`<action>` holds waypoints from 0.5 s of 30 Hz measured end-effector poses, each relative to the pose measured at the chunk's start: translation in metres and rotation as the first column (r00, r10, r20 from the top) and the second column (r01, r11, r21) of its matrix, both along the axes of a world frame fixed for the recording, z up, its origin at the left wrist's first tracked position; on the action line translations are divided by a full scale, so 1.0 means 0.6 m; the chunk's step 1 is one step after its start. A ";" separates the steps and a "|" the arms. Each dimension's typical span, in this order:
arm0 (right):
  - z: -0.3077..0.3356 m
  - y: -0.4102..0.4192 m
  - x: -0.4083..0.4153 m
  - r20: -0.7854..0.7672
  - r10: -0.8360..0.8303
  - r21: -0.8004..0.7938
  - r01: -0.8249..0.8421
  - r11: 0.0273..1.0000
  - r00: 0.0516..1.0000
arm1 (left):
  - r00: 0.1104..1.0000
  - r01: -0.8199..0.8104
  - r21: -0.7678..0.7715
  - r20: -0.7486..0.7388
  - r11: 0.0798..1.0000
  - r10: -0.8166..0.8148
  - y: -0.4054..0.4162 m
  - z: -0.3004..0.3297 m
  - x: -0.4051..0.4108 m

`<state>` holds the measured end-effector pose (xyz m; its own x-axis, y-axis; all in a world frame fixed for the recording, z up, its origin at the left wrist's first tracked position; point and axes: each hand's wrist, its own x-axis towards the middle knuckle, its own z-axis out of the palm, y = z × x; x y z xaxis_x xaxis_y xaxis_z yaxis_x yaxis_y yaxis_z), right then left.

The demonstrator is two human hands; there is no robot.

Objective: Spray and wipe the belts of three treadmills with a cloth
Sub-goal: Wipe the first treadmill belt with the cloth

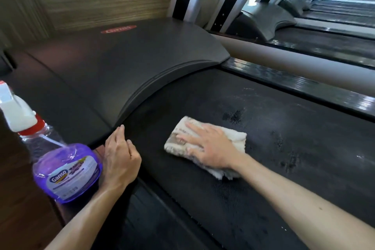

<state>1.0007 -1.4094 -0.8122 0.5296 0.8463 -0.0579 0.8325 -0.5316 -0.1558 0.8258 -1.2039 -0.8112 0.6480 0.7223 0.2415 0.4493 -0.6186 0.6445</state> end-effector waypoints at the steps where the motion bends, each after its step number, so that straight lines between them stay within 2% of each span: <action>1: 0.003 0.004 0.023 0.005 -0.068 -0.017 0.068 0.998 0.998 | 1.000 -0.001 0.001 -0.005 1.000 0.001 -0.001 0.001 0.001; 4: 0.010 0.050 0.046 -0.053 -0.152 -0.054 0.149 0.987 0.987 | 1.000 -0.008 0.007 -0.027 1.000 0.009 -0.001 0.001 0.000; 7: 0.009 0.056 0.002 -0.033 -0.042 -0.021 0.041 0.999 0.999 | 0.999 -0.006 0.021 -0.033 1.000 0.007 0.001 0.002 0.003; 10: 0.005 -0.001 -0.019 -0.044 0.043 0.047 -0.041 0.998 0.998 | 0.999 -0.007 0.021 -0.036 1.000 0.008 -0.002 0.002 0.003; 12: 0.009 -0.024 0.001 -0.045 0.019 0.032 -0.017 0.999 0.999 | 0.999 -0.010 0.022 -0.036 1.000 0.011 -0.003 0.001 0.002; 15: 0.013 0.001 0.043 -0.034 -0.126 0.012 0.127 0.992 0.991 | 0.999 -0.004 0.026 -0.052 1.000 0.005 -0.002 -0.001 0.002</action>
<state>1.0263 -1.4086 -0.8046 0.6304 0.7735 -0.0662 0.7529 -0.6299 -0.1906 0.8268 -1.2050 -0.8117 0.6567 0.7193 0.2264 0.4846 -0.6326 0.6041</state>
